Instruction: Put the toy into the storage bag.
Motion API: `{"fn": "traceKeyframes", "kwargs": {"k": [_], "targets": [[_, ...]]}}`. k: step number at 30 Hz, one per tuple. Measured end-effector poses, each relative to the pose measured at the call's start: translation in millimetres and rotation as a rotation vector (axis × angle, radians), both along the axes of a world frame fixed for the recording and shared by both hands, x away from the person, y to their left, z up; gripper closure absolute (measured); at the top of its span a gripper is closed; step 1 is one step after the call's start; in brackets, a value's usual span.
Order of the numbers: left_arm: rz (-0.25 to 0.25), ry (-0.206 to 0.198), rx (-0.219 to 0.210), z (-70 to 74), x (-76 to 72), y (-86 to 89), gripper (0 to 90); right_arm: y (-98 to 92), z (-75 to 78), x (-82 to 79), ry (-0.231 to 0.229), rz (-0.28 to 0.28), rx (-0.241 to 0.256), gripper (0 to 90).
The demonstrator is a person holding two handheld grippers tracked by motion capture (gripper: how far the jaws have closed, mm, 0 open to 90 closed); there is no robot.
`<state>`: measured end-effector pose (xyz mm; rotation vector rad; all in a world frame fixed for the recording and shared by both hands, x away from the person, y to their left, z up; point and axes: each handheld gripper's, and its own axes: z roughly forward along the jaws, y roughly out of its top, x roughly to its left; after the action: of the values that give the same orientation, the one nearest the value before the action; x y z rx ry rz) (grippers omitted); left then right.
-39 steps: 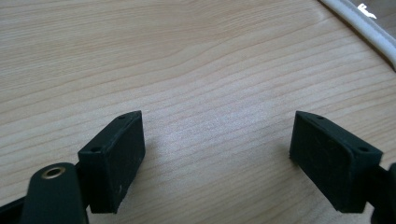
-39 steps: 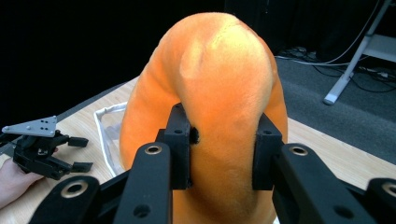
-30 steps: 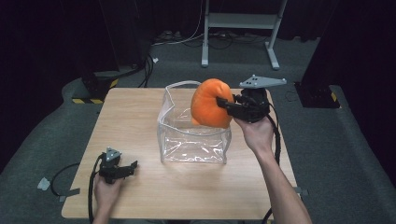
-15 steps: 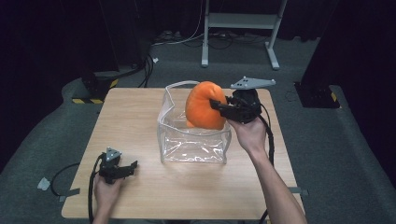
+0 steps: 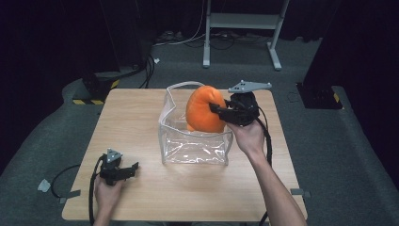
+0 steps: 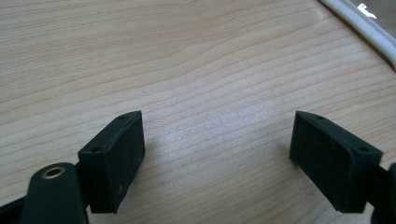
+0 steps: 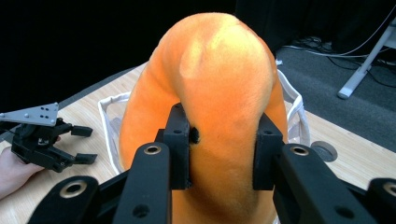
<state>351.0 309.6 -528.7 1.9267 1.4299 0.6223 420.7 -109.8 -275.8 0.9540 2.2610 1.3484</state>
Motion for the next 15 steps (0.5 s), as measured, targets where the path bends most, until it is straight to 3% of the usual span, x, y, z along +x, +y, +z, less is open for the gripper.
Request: {"fn": "traceKeyframes", "kwargs": {"k": [15], "targets": [[0.0,0.0,-0.002,-0.1,0.0,-0.1,18.2,5.9,-12.3,2.5,0.016,-0.003,-0.031,66.1]]}}
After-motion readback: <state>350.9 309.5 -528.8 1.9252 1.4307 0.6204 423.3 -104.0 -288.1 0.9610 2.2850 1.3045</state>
